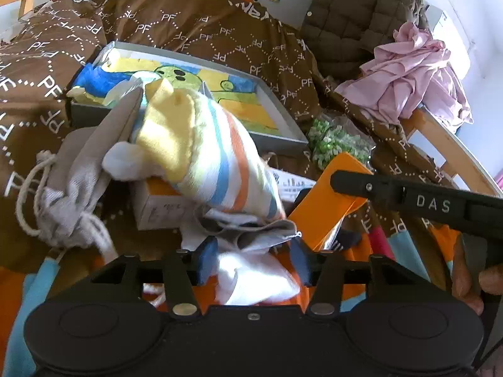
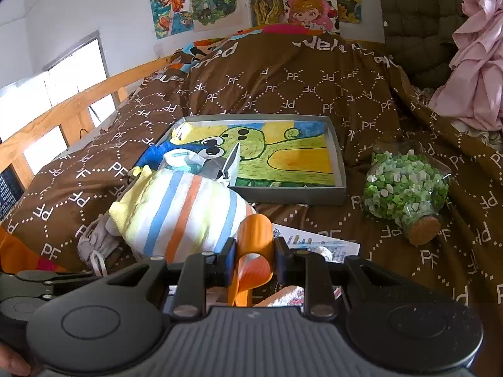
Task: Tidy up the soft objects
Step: 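Carry the white cloth with the left tool while the right tool carries the orange band to the tray, then release the orange band into the tray with the right tool while the left tool releases the white cloth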
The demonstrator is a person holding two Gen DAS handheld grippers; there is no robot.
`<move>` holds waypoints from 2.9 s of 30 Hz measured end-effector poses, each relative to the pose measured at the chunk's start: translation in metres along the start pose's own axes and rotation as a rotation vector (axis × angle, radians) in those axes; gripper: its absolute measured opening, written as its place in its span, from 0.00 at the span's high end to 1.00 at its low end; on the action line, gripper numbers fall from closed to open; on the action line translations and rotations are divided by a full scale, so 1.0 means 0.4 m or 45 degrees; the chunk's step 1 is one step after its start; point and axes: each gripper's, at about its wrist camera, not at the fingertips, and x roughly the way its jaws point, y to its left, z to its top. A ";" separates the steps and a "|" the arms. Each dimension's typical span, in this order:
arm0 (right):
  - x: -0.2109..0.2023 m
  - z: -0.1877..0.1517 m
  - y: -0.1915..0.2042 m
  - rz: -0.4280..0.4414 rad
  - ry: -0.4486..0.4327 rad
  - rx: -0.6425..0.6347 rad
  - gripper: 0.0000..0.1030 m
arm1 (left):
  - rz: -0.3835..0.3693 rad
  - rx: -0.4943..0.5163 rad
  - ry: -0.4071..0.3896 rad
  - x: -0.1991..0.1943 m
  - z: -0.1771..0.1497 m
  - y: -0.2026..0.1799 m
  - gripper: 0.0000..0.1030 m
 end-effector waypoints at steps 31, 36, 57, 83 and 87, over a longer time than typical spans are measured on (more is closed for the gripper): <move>-0.088 0.034 -0.034 0.239 -0.377 0.123 0.73 | -0.075 -0.111 -0.250 -0.174 0.067 -0.008 0.99; -0.086 0.065 -0.048 0.266 -0.472 0.146 0.73 | -0.104 -0.093 -0.360 -0.207 0.118 -0.010 0.99; 0.261 0.200 -0.058 0.140 -0.355 0.148 0.73 | -0.007 -0.058 -0.497 0.040 0.378 0.162 0.98; 0.421 0.192 0.047 0.185 -0.163 -0.009 0.66 | 0.126 -0.206 -0.127 0.209 0.358 0.310 0.96; 0.421 0.193 0.042 0.189 -0.153 0.011 0.60 | 0.139 -0.208 -0.109 0.213 0.357 0.311 0.94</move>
